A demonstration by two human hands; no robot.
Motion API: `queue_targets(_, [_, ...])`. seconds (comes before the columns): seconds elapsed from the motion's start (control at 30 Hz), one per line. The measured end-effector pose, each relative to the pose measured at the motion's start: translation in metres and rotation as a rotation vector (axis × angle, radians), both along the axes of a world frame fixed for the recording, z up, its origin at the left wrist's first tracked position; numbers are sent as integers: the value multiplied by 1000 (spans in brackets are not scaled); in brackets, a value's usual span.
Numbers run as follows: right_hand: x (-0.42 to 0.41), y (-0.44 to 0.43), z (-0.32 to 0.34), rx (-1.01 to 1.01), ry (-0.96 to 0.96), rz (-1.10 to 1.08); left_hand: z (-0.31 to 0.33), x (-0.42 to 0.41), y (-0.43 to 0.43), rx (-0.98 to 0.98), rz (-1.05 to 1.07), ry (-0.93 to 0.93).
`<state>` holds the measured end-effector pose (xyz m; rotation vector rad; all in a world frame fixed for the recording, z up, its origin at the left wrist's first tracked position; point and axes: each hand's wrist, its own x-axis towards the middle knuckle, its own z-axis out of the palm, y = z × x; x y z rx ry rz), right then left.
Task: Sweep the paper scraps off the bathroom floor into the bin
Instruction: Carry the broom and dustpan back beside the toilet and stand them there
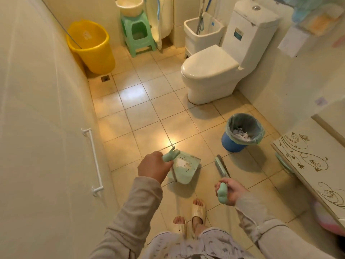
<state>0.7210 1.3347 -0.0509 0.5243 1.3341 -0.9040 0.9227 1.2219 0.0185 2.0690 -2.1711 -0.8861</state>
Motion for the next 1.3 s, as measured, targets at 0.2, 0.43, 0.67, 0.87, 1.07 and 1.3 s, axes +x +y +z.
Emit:
queue_targets(0.2, [-16, -17, -5, 50, -44, -31, -21, 13, -8, 105, 84, -75])
queue_targets(0.43, [-47, -47, 7, 46, 115, 207, -19, 12, -23, 86, 185, -123])
queue_targets(0.67, [-74, -105, 20, -82, -16, 208, -18, 5, -32, 8, 395, -88])
queue_targets(0.87, [-73, -157, 29, -109, -124, 251, -14, 18, -47, -77, 595, -54])
queue_targets(1.07, [-54, -209, 40, -173, -145, 337, -3, 32, -71, -130, 693, 3])
queue_targets(1.3, [-19, -270, 36, -144, -140, 354, 2, 78, -133, -185, 686, -6])
